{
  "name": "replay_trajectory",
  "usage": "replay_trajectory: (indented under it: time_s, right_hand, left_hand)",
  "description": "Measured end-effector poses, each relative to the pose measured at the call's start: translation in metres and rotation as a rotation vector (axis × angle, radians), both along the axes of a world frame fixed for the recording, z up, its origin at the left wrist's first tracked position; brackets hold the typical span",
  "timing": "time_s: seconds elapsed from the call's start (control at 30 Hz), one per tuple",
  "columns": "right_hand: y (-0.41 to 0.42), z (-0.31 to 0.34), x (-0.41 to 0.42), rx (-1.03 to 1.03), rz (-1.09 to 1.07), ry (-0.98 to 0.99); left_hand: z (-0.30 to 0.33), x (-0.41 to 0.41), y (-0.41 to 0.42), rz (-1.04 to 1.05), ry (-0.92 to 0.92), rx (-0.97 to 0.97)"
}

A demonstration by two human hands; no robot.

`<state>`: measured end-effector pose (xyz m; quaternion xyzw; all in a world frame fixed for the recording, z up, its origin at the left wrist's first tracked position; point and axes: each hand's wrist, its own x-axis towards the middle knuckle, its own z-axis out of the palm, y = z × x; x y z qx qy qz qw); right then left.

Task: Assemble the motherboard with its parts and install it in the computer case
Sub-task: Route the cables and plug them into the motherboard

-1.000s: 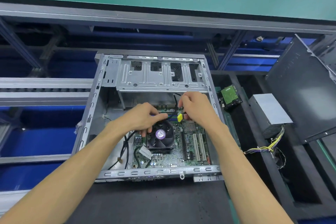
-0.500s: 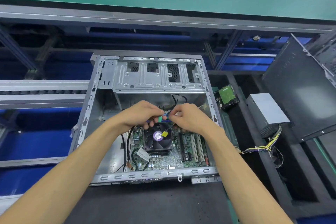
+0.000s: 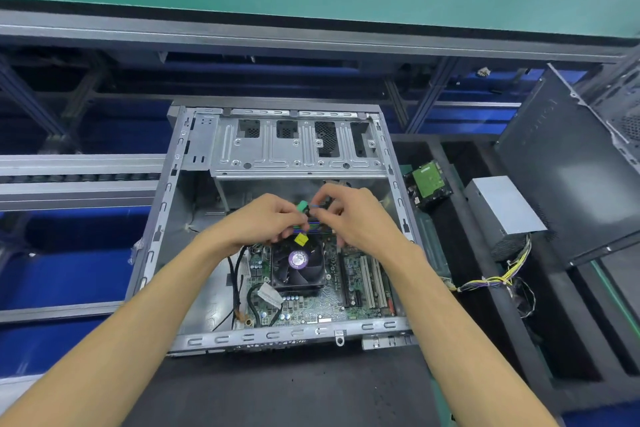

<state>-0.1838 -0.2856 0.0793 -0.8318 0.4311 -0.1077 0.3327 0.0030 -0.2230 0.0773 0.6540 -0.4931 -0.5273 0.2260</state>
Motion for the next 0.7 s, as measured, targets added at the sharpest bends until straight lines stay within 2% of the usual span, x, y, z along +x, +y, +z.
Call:
replay_trajectory:
  time_s: [0.17,0.27,0.47,0.7]
  right_hand:
    - [-0.001,0.001,0.001,0.016,-0.084,-0.122]
    - [-0.003,-0.001,-0.001,-0.022,-0.089,-0.098]
    - [-0.006,-0.001,0.001,-0.133,-0.032,-0.049]
    - [-0.005,0.001,0.001,-0.155,-0.014,-0.028]
  left_hand:
    - [-0.004,0.005,0.006,-0.184,-0.245,-0.115]
    - [-0.005,0.004,0.006,-0.133,-0.279,-0.21]
    - [0.009,0.006,0.008,0.077,0.052,-0.358]
    - [0.008,0.007,0.008,0.141,0.0,-0.443]
